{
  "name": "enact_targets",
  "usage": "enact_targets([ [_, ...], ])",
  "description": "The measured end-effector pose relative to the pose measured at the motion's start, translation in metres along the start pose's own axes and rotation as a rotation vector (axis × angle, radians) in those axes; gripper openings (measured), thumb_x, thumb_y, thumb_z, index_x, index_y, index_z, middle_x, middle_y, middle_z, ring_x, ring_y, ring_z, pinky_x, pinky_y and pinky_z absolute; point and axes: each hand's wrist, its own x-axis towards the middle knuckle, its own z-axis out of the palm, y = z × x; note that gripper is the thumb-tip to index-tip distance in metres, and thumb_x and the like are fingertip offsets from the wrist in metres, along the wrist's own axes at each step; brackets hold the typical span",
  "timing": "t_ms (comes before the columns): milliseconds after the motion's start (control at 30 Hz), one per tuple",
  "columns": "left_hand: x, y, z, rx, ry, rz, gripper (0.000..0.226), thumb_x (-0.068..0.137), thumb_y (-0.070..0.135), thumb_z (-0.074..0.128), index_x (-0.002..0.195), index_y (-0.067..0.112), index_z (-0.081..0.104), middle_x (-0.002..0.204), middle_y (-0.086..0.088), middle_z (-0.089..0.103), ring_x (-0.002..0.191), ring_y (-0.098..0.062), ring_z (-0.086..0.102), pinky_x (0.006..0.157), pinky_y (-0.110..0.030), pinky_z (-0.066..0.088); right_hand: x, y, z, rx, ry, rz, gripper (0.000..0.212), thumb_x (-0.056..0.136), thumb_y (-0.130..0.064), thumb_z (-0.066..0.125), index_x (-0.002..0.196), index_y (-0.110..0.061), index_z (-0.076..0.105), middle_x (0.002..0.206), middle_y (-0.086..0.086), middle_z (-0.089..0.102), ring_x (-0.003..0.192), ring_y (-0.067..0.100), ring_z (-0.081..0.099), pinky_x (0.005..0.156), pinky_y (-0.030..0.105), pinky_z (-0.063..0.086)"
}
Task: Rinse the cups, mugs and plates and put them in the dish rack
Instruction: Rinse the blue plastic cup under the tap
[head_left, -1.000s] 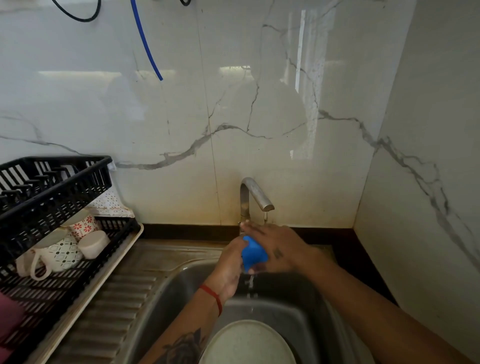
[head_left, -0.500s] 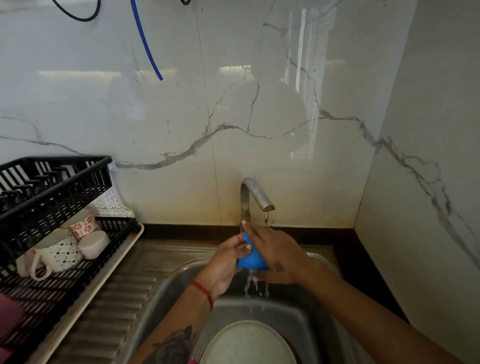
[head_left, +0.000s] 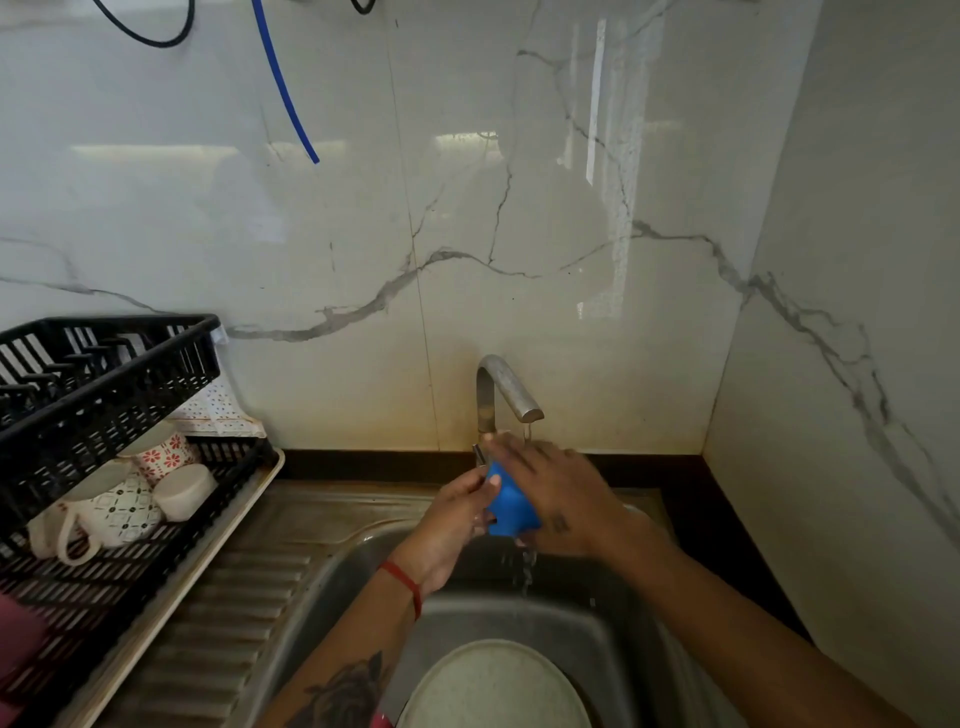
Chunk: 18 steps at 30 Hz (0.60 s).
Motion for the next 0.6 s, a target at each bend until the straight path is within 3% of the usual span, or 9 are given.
enact_targets([
  [67, 0.001, -0.001, 0.003, -0.029, 0.009, -0.031, 0.025, 0.1, 0.022, 0.045, 0.118, 0.022, 0.063, 0.113, -0.002, 0.07, 0.104, -0.019, 0.067, 0.086, -0.033, 0.053, 0.005, -0.011, 0.006, 0.015, -0.003, -0.079, 0.108, 0.08, -0.036, 0.071, 0.15, -0.03, -0.011, 0.16, -0.002, 0.002, 0.146, 0.031, 0.005, 0.115, 0.052, 0.013],
  [133, 0.0, -0.003, 0.002, -0.044, -0.004, -0.028, 0.026, 0.099, 0.018, 0.045, 0.112, 0.023, 0.067, 0.112, -0.002, 0.07, 0.104, -0.017, 0.066, 0.084, -0.032, 0.052, 0.01, -0.008, 0.001, 0.089, -0.048, -0.037, 0.11, 0.08, -0.043, 0.07, 0.149, -0.032, -0.015, 0.161, -0.003, -0.005, 0.146, 0.03, 0.005, 0.114, 0.052, 0.016],
  [167, -0.001, -0.002, 0.001, -0.037, -0.012, -0.013, 0.024, 0.098, 0.019, 0.048, 0.109, 0.023, 0.069, 0.112, -0.001, 0.07, 0.104, -0.016, 0.066, 0.083, -0.031, 0.05, 0.012, -0.002, -0.005, 0.166, -0.076, 0.002, 0.113, 0.077, -0.047, 0.072, 0.149, -0.035, -0.015, 0.161, -0.002, -0.004, 0.145, 0.028, 0.012, 0.113, 0.051, 0.023],
  [267, -0.005, -0.002, -0.008, -0.043, -0.021, 0.021, 0.022, 0.093, 0.023, 0.054, 0.109, 0.02, 0.069, 0.111, -0.001, 0.07, 0.105, -0.015, 0.065, 0.086, -0.03, 0.047, 0.009, 0.018, -0.022, 0.55, -0.143, 0.076, 0.111, 0.072, -0.046, 0.078, 0.15, -0.041, 0.0, 0.153, -0.001, 0.025, 0.127, 0.018, 0.041, 0.105, 0.043, 0.04],
  [367, -0.008, -0.008, -0.015, -0.138, -0.021, 0.022, 0.027, 0.089, 0.018, 0.057, 0.115, 0.014, 0.063, 0.112, -0.005, 0.069, 0.106, -0.018, 0.064, 0.087, -0.03, 0.049, 0.002, 0.021, -0.026, 0.837, -0.137, 0.175, 0.1, 0.072, -0.04, 0.08, 0.147, -0.039, 0.015, 0.145, -0.002, 0.037, 0.117, 0.014, 0.048, 0.101, 0.039, 0.045],
  [500, -0.009, -0.006, -0.01, 0.048, 0.029, 0.026, 0.024, 0.091, 0.025, 0.057, 0.114, 0.02, 0.061, 0.112, 0.0, 0.068, 0.106, -0.016, 0.064, 0.087, -0.031, 0.049, -0.004, 0.014, -0.017, 0.566, -0.176, 0.214, 0.106, 0.074, -0.048, 0.075, 0.15, -0.037, 0.003, 0.149, 0.002, 0.032, 0.123, 0.019, 0.044, 0.105, 0.041, 0.039],
  [600, -0.005, 0.004, 0.001, 0.046, 0.1, 0.017, 0.022, 0.095, 0.032, 0.052, 0.112, 0.019, 0.062, 0.114, -0.003, 0.064, 0.105, -0.02, 0.062, 0.083, -0.033, 0.052, -0.004, -0.002, -0.01, 0.255, -0.123, 0.146, 0.108, 0.078, -0.051, 0.069, 0.151, -0.031, -0.007, 0.157, 0.004, 0.016, 0.134, 0.024, 0.035, 0.109, 0.043, 0.033],
])
